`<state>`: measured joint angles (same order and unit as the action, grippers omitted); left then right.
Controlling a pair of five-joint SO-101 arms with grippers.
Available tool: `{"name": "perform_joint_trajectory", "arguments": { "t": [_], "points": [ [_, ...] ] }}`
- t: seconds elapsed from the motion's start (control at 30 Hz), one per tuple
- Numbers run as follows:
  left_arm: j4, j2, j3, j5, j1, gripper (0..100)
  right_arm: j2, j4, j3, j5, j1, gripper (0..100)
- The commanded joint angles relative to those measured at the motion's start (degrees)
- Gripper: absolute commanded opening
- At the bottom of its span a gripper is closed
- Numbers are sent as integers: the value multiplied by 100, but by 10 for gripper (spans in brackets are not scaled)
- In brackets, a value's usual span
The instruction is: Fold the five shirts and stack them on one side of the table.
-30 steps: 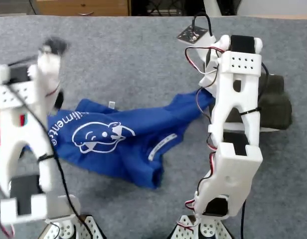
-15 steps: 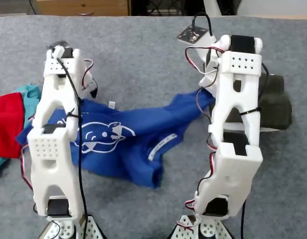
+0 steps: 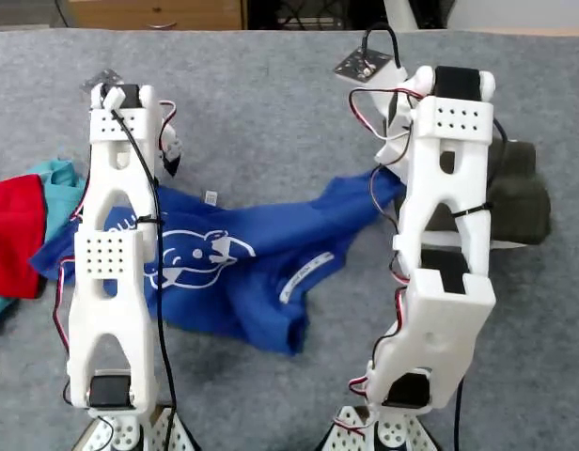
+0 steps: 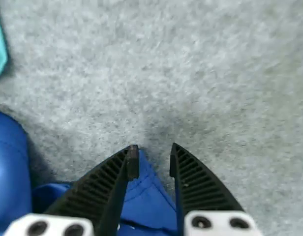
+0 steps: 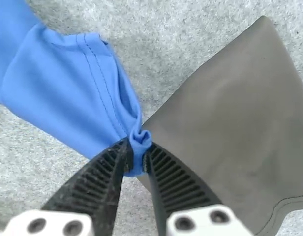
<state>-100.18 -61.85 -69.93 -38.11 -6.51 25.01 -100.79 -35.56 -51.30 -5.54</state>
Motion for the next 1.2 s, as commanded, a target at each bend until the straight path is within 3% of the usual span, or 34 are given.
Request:
{"name": "perform_joint_trajectory", "arguments": {
  "t": [0.0, 0.4, 0.93, 1.17],
  "points": [
    [-79, 211, -84, -62, 31, 130, -92, 79, -40, -35, 114, 15],
    [-70, 1538, 1701, -62, 22, 131, -66, 79, -40, -35, 114, 15],
    [-53, 2119, 1833, -70, 523, 131, -57, 79, -31, -35, 158, 15],
    [-9, 1266, 1631, -352, -48, 132, -57, 79, -4, -35, 193, 15]
  ]
}}
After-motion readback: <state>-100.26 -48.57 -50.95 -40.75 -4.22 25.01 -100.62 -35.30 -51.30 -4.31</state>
